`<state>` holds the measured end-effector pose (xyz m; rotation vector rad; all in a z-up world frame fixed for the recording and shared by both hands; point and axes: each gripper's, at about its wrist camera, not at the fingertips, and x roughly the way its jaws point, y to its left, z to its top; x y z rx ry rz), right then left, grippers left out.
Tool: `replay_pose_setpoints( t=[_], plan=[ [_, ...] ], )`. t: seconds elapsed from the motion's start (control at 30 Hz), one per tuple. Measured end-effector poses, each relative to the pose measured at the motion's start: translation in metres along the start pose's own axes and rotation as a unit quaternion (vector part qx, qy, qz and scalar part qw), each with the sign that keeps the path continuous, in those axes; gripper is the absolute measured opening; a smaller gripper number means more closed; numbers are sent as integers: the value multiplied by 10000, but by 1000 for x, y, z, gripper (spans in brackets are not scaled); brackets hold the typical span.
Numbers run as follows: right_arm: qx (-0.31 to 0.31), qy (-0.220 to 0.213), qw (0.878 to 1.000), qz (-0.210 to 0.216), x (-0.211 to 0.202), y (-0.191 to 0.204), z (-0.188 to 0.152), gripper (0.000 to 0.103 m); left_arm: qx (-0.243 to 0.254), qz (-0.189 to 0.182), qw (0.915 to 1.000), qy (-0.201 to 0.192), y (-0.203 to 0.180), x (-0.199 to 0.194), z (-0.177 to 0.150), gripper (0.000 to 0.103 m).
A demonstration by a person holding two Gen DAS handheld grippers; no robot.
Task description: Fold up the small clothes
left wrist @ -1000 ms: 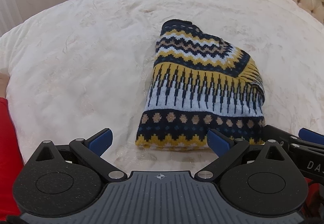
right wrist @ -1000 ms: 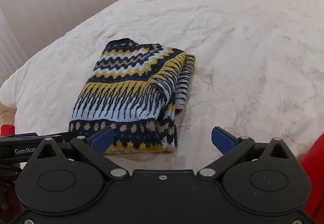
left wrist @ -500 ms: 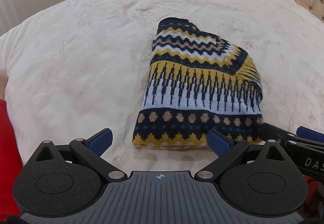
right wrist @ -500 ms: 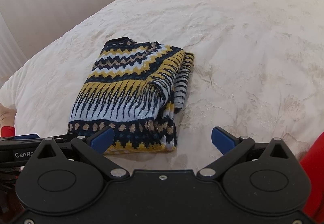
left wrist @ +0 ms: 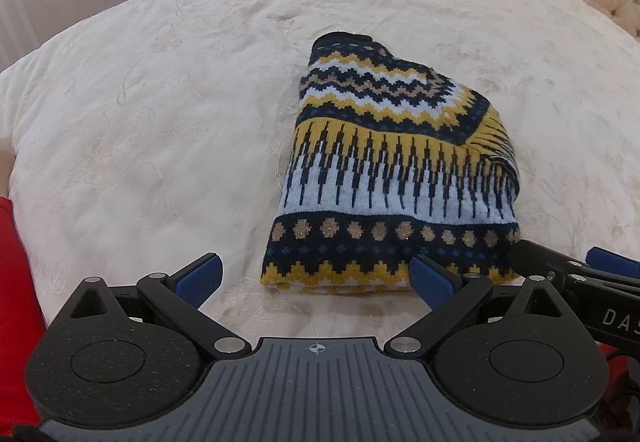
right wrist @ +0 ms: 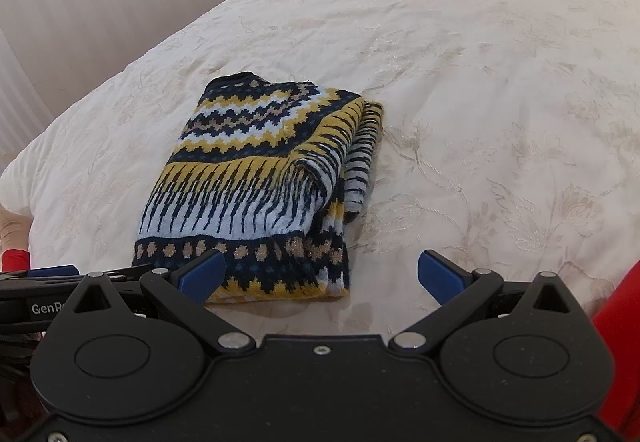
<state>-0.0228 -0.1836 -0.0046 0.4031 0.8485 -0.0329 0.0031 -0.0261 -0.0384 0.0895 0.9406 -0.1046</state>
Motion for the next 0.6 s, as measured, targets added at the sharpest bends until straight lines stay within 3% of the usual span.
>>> replay_pose_setpoints(
  t=[0.6],
  plan=[
    [9, 6, 10000, -2, 0, 2, 2, 102, 80, 15, 10000, -5, -2, -2, 2, 101]
  ],
)
